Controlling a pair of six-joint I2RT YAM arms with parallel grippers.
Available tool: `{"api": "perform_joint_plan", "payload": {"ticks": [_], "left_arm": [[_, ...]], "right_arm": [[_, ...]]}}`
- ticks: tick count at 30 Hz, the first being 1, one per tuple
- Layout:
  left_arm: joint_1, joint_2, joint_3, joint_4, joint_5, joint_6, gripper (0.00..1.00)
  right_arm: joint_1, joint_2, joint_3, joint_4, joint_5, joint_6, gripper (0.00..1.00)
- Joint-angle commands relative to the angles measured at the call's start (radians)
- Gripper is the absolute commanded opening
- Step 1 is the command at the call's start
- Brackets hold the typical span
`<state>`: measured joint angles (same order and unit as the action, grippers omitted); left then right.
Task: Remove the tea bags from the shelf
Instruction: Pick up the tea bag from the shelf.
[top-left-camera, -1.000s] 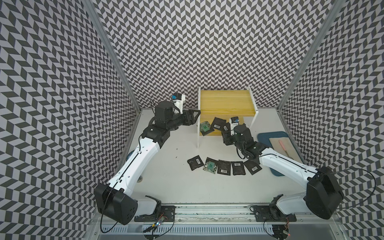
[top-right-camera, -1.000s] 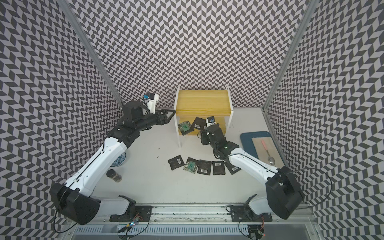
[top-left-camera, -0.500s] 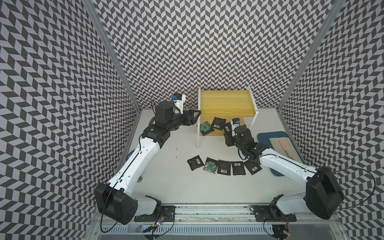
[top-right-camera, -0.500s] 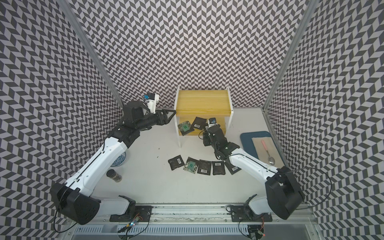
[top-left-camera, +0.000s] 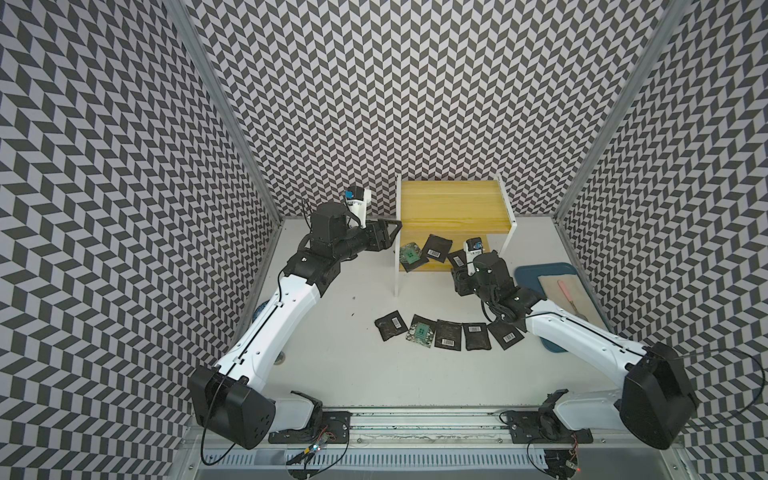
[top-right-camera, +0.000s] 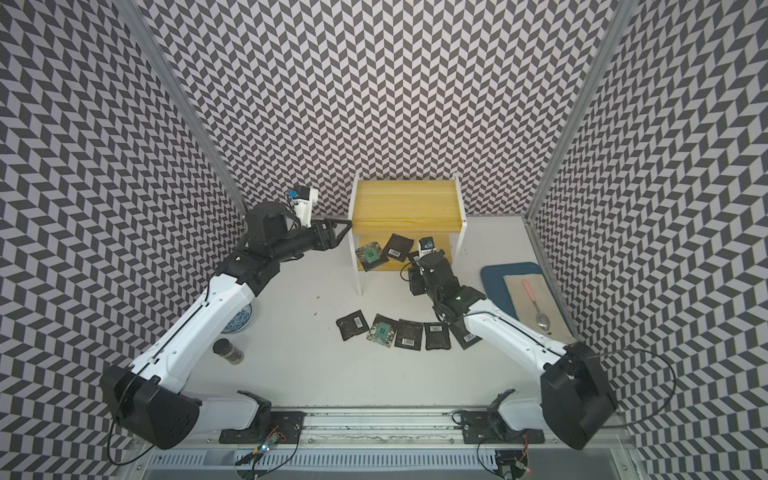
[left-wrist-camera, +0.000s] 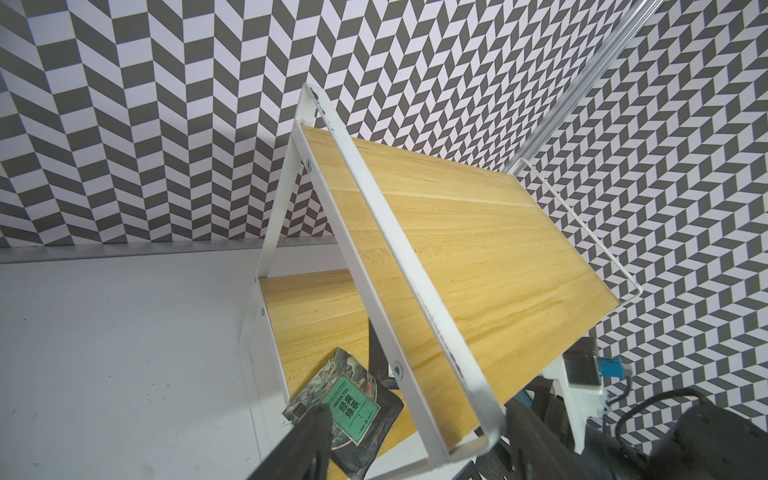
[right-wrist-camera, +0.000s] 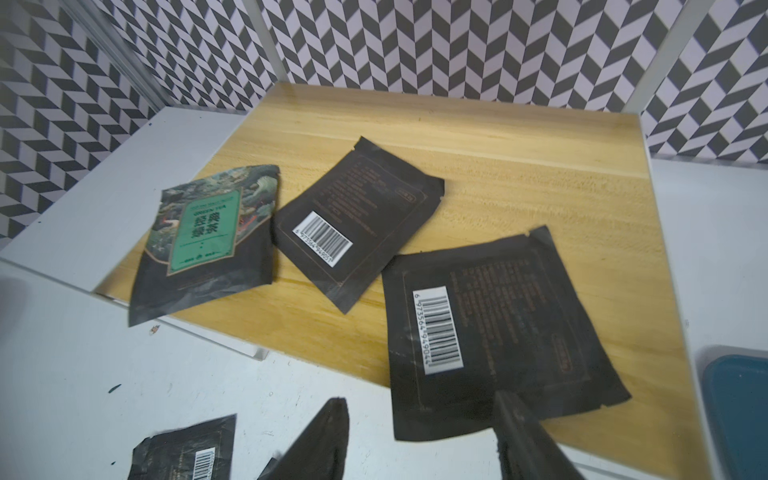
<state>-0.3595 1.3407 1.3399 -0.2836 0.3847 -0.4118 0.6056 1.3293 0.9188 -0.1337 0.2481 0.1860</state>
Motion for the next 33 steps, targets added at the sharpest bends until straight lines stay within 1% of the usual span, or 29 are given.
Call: {"api": "perform_joint_plan", "payload": {"ticks": [1, 4, 8, 12, 13, 17, 20, 23, 29, 33], "left_arm": [[0.004, -0.015, -0.016, 0.018, -0.004, 0.014, 0.69], [0.005, -0.016, -0.017, 0.018, -0.002, 0.015, 0.69], [0.005, -0.016, -0.016, 0.021, 0.0, 0.014, 0.69], [0.005, -0.016, -0.017, 0.023, 0.003, 0.011, 0.69], [0.006, -0.016, -0.019, 0.023, 0.004, 0.011, 0.69], [0.005, -0.014, -0.022, 0.026, 0.009, 0.008, 0.69], [0.006, -0.016, -0.021, 0.022, 0.004, 0.011, 0.69], [0.005, -0.02, -0.025, 0.018, -0.001, 0.013, 0.69], [0.005, -0.014, -0.025, 0.023, 0.002, 0.011, 0.68], [0.006, -0.009, -0.021, 0.023, 0.002, 0.013, 0.68]], "right_arm": [[-0.001, -0.062, -0.002, 0.035, -0.032, -0.045, 0.61], [0.0, -0.081, 0.001, 0.026, -0.046, -0.068, 0.62], [-0.001, -0.083, -0.03, 0.064, -0.059, -0.131, 0.66], [-0.001, -0.073, -0.03, 0.08, -0.009, -0.137, 0.67], [-0.001, -0.067, -0.031, 0.09, 0.0, -0.135, 0.67], [0.0, -0.018, 0.003, 0.064, -0.038, -0.16, 0.68], [0.006, 0.009, 0.034, 0.022, -0.035, -0.173, 0.71], [0.011, -0.004, 0.011, 0.049, -0.005, -0.201, 0.78], [0.011, -0.006, -0.003, 0.088, 0.026, -0.256, 0.8], [0.011, 0.028, 0.017, 0.059, 0.061, -0.274, 0.8]]}}
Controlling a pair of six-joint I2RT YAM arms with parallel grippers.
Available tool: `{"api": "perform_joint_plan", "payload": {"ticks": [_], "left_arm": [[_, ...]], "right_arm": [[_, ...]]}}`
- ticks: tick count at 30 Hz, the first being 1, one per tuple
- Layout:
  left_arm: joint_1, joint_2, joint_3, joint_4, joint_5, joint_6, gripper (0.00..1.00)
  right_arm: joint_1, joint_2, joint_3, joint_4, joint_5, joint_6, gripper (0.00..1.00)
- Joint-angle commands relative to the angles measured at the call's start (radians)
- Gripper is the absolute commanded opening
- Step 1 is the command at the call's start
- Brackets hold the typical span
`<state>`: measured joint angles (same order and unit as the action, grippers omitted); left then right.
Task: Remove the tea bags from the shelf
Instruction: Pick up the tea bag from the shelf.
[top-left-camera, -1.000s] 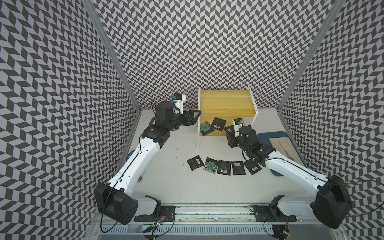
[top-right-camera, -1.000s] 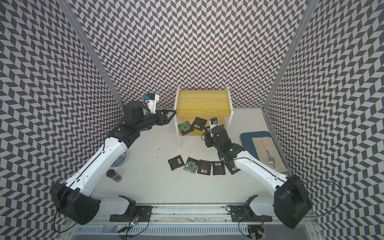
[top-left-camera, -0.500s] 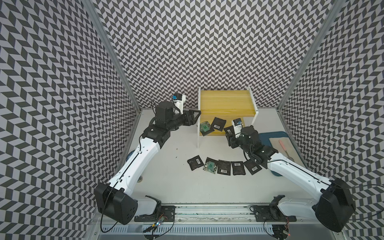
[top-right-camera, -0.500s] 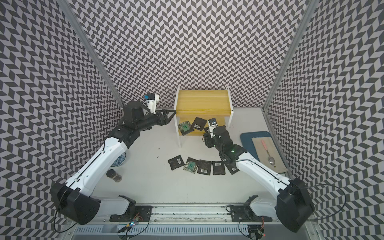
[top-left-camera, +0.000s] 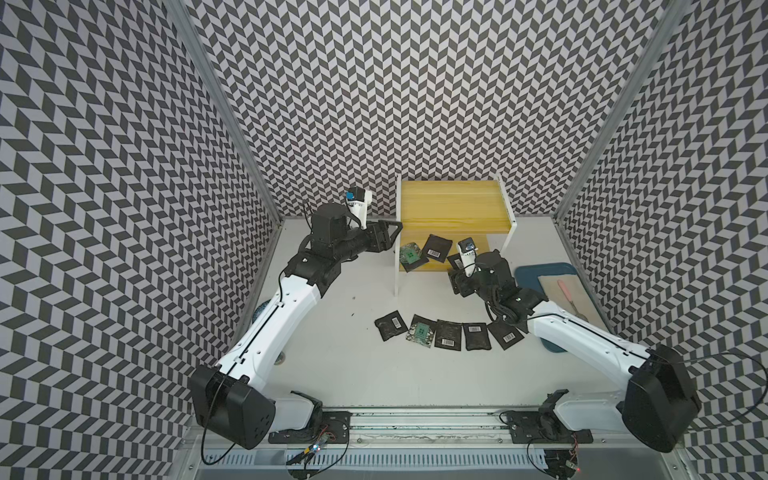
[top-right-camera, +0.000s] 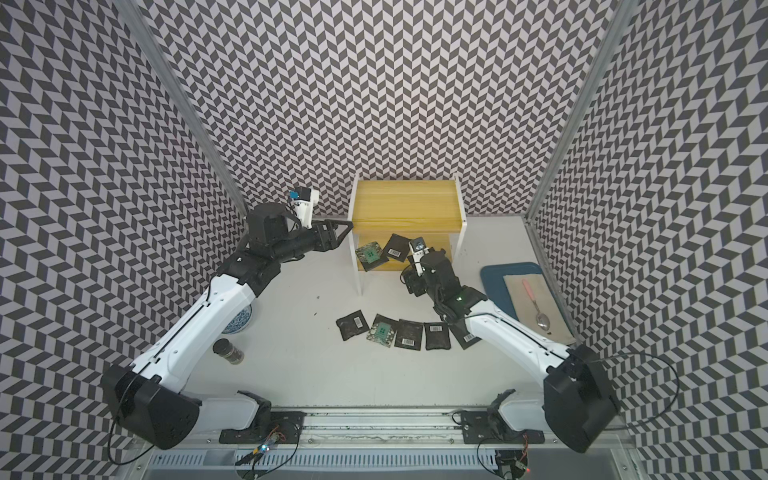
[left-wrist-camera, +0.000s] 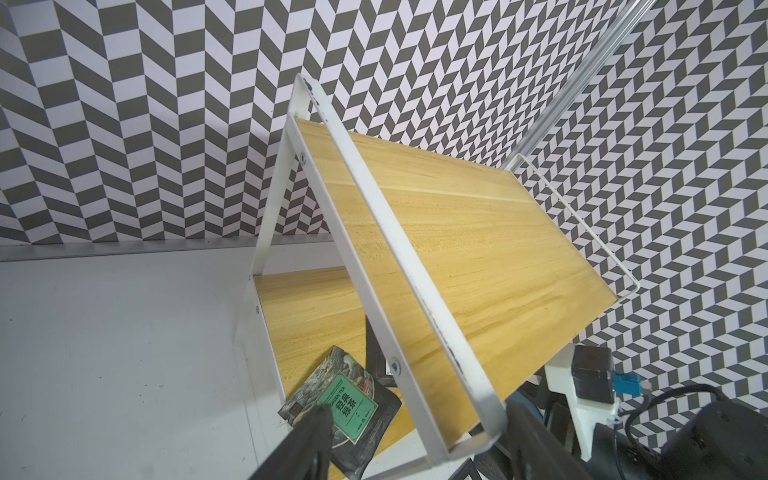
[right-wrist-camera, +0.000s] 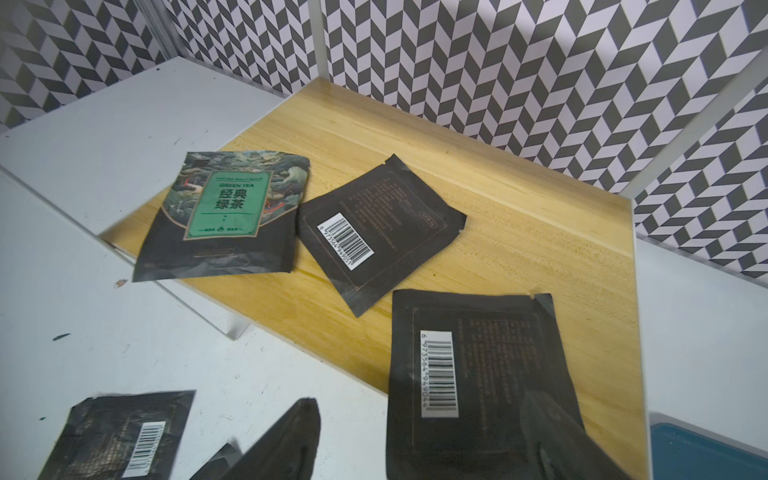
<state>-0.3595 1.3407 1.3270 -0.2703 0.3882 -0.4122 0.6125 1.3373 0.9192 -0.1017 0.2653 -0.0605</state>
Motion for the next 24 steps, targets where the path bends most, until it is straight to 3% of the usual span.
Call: {"api": "perform_joint_plan", "payload": {"ticks": [1, 5, 13, 18, 24], "left_arm": [[0.005, -0.009, -0.009, 0.008, -0.002, 0.013, 0.68], [0.006, -0.009, -0.008, 0.005, -0.006, 0.015, 0.68], [0.005, -0.011, -0.012, 0.004, -0.007, 0.014, 0.68], [0.005, -0.011, -0.012, 0.003, -0.007, 0.013, 0.67], [0.005, -0.014, -0.014, 0.005, -0.005, 0.013, 0.66]], "right_arm": [[0.004, 0.031, 0.028, 0.013, 0.045, -0.027, 0.8], [0.007, 0.062, 0.048, -0.01, 0.014, -0.026, 0.8], [0.011, 0.102, 0.026, 0.019, 0.074, -0.019, 0.76], [0.014, 0.106, 0.02, 0.009, 0.086, -0.017, 0.62], [0.015, 0.069, -0.005, 0.009, 0.102, -0.004, 0.38]]}}
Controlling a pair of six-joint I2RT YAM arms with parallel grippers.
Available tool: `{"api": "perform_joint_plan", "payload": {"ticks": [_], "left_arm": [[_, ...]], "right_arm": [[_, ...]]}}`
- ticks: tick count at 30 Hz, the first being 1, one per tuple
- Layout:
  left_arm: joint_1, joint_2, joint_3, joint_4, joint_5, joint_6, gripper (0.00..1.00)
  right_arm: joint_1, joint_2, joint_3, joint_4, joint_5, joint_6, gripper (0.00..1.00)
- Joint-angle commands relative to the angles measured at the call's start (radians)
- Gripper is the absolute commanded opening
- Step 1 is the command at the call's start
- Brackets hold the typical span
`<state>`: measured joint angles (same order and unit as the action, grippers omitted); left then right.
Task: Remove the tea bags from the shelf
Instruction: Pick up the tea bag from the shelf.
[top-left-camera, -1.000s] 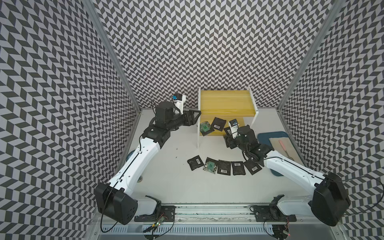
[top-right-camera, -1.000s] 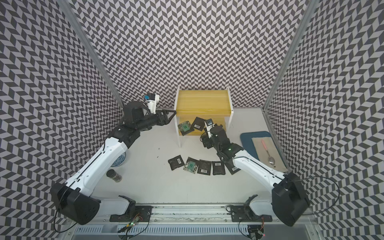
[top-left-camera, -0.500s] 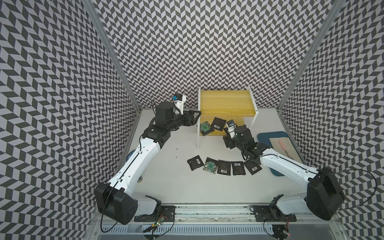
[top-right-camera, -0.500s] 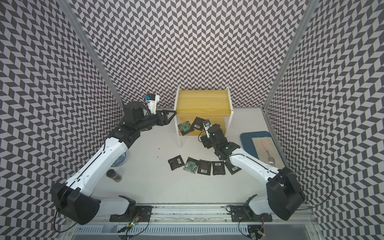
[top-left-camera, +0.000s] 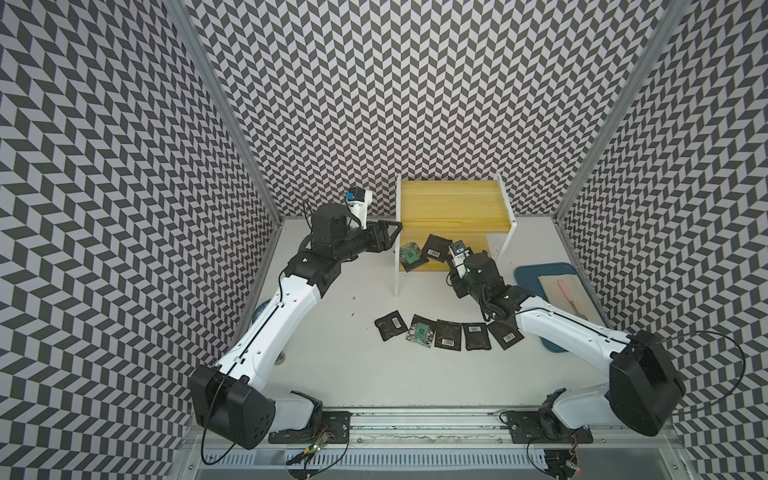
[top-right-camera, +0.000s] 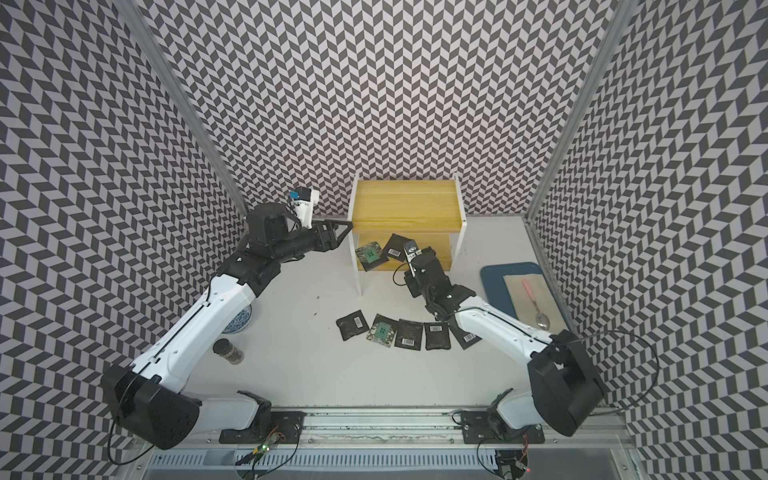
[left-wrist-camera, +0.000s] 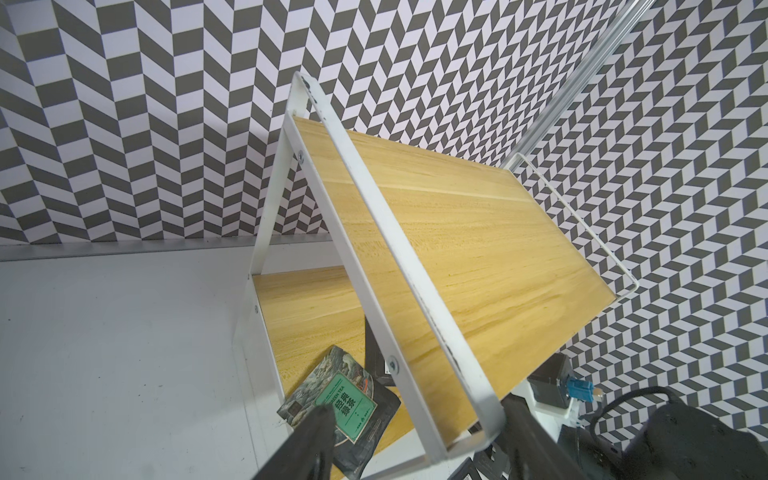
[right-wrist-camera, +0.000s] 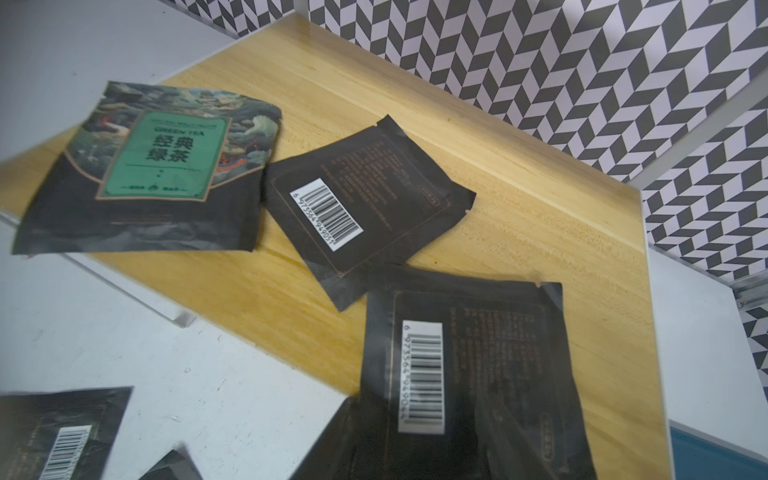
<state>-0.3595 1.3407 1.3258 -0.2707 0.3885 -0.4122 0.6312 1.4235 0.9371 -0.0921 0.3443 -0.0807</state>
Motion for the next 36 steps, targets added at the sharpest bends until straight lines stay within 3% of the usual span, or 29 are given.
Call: {"api": "perform_joint_plan", "payload": {"ticks": [1, 12, 21, 36], "left_arm": [[0.005, -0.015, -0.012, 0.005, -0.006, 0.013, 0.66], [0.006, -0.026, -0.02, 0.005, -0.005, 0.01, 0.66], [0.007, -0.03, -0.023, 0.005, -0.007, 0.01, 0.66], [0.024, -0.071, -0.033, -0.027, -0.024, 0.013, 0.66]], "right_arm": [[-0.004, -0.024, -0.025, -0.001, 0.027, 0.02, 0.36], [-0.002, -0.093, -0.009, -0.035, 0.039, 0.029, 0.12], [0.004, -0.208, -0.018, -0.066, -0.01, 0.047, 0.0], [0.114, -0.386, -0.02, -0.158, -0.128, 0.098, 0.0]]}}
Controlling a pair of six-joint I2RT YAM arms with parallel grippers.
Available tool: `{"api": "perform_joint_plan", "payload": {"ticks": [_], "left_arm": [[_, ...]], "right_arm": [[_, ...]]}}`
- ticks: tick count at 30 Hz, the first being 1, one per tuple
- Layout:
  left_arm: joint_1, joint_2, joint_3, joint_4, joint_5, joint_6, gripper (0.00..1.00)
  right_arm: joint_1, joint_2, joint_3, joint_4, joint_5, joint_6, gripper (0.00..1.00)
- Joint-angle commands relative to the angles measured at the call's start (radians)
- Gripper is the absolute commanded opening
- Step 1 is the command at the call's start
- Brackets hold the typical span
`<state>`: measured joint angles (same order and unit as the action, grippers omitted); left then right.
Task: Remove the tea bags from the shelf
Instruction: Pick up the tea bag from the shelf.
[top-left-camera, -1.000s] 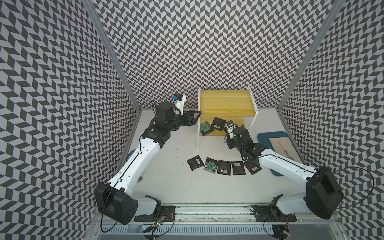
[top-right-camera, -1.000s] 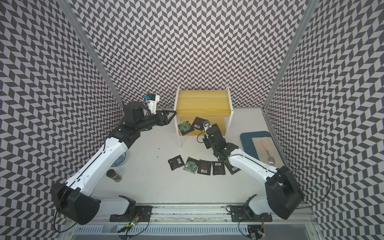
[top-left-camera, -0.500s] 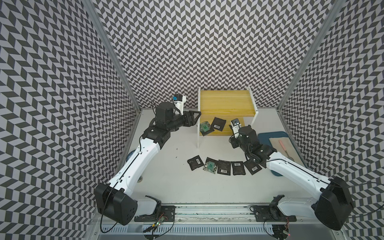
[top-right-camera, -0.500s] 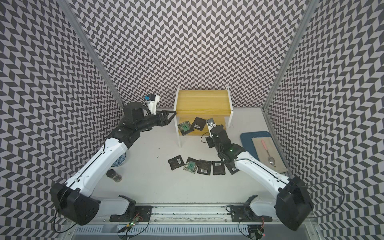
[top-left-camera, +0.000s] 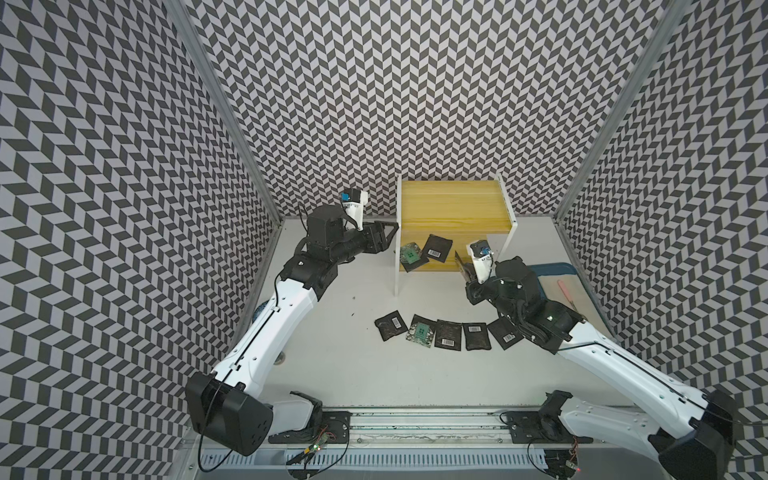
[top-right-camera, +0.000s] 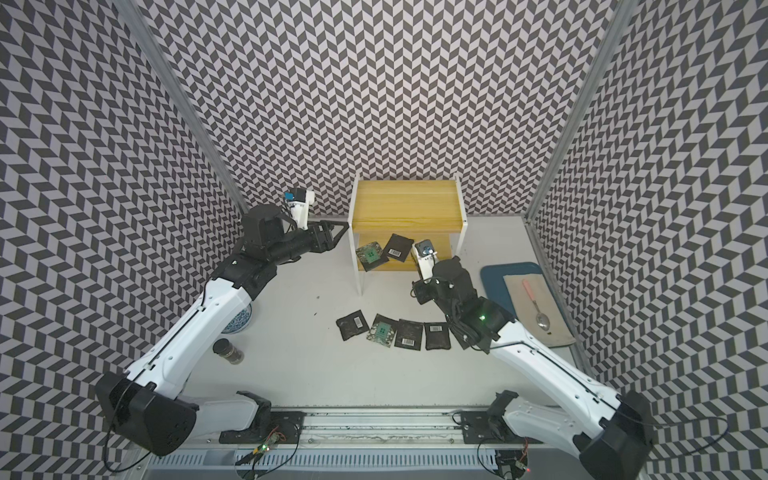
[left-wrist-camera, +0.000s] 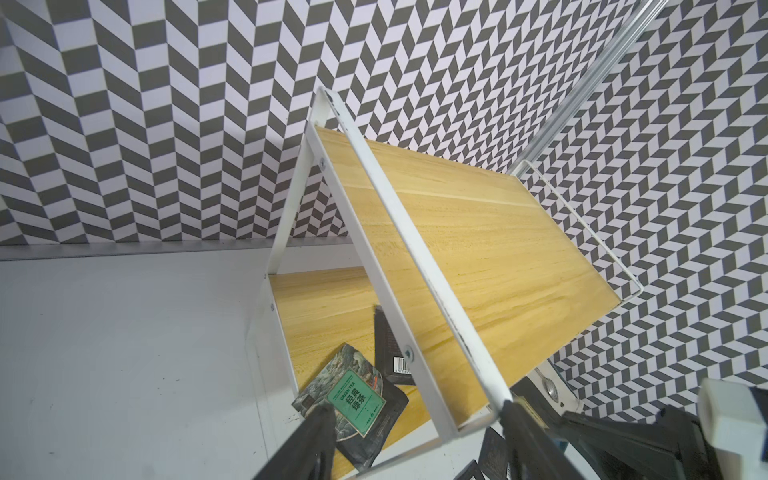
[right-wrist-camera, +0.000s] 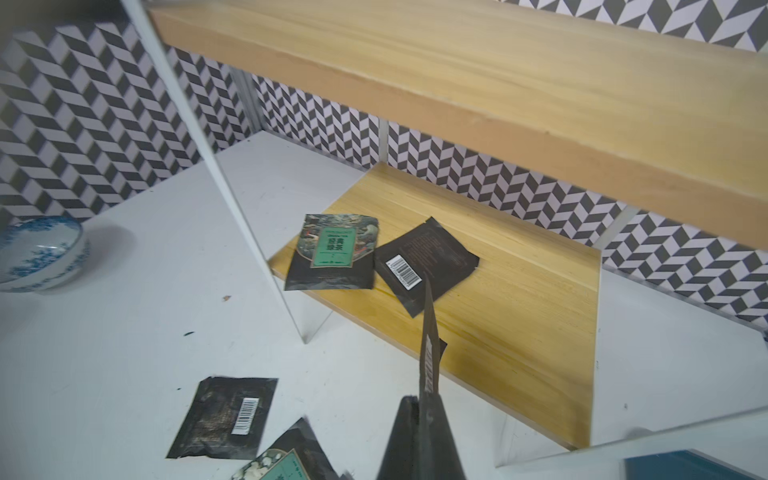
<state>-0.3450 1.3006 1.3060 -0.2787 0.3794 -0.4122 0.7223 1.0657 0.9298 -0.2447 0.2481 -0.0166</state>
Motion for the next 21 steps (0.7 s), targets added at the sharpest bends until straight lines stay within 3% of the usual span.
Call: {"api": "perform_joint_plan", "payload": {"ticks": [1, 21], "left_arm": [[0.012, -0.036, -0.018, -0.022, -0.017, 0.012, 0.66], [0.076, -0.141, -0.159, -0.073, -0.08, 0.009, 0.69]], "right_arm": [[0.035, -0.034, -0.016, -0.011, -0.034, 0.041, 0.0], [0.233, 0.015, -0.123, 0.093, -0.165, 0.156, 0.0]]}}
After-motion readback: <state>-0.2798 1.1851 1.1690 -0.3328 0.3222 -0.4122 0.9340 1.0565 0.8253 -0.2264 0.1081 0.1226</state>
